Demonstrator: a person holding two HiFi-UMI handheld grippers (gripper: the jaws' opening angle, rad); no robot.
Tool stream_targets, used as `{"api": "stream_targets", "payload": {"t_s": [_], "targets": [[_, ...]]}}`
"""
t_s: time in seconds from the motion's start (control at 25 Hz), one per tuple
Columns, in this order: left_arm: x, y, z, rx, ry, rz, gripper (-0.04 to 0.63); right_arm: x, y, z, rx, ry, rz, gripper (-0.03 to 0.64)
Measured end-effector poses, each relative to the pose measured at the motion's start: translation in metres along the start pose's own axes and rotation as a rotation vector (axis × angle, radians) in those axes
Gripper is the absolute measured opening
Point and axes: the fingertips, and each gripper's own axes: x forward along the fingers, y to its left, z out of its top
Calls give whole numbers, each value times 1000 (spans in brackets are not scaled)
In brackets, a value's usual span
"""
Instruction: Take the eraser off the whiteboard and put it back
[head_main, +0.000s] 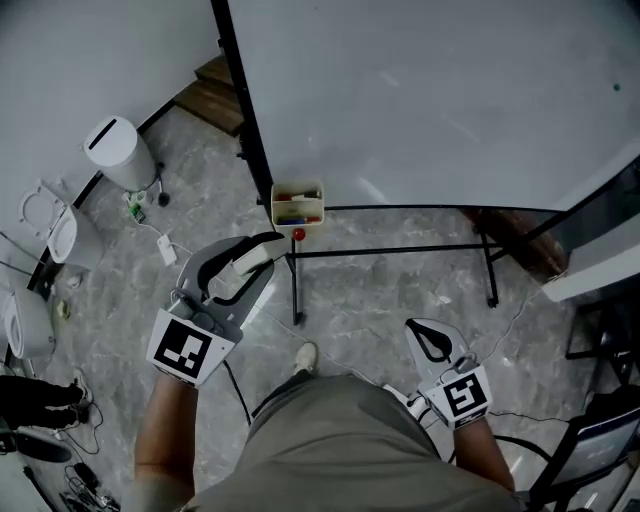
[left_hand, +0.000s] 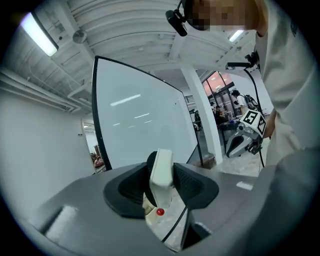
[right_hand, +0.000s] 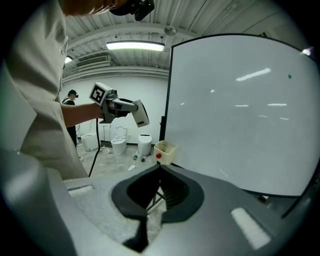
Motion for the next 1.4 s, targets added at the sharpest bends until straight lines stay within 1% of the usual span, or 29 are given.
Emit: {"api": "stream_targets", "payload": {"t_s": [0.2, 0.44, 0.64, 0.8, 0.92, 1.12, 1.28, 1.4], "targets": [[55, 18, -18, 79, -40, -116, 169, -9, -10, -7, 61, 33, -113, 3], [108, 23, -46, 111, -10, -244, 169, -20, -21, -15, 66, 65, -245, 2], [141, 20, -74, 121, 18, -325, 168, -28, -19, -18, 98, 92, -331, 3], [160, 18, -99, 141, 55, -361, 167, -29, -15, -23, 123, 116, -370, 3], [169, 17, -110, 149, 67, -384, 167, -29, -11, -25, 139, 135, -393, 3], [183, 9, -125, 197, 94, -418, 168, -30, -7, -29, 155, 156, -417, 3], [191, 2, -142, 223, 131, -432, 169, -34, -3, -34, 179, 179, -432, 3], [194, -2, -154, 227, 164, -434, 169, -39, -1, -37, 186, 187, -443, 2]]}}
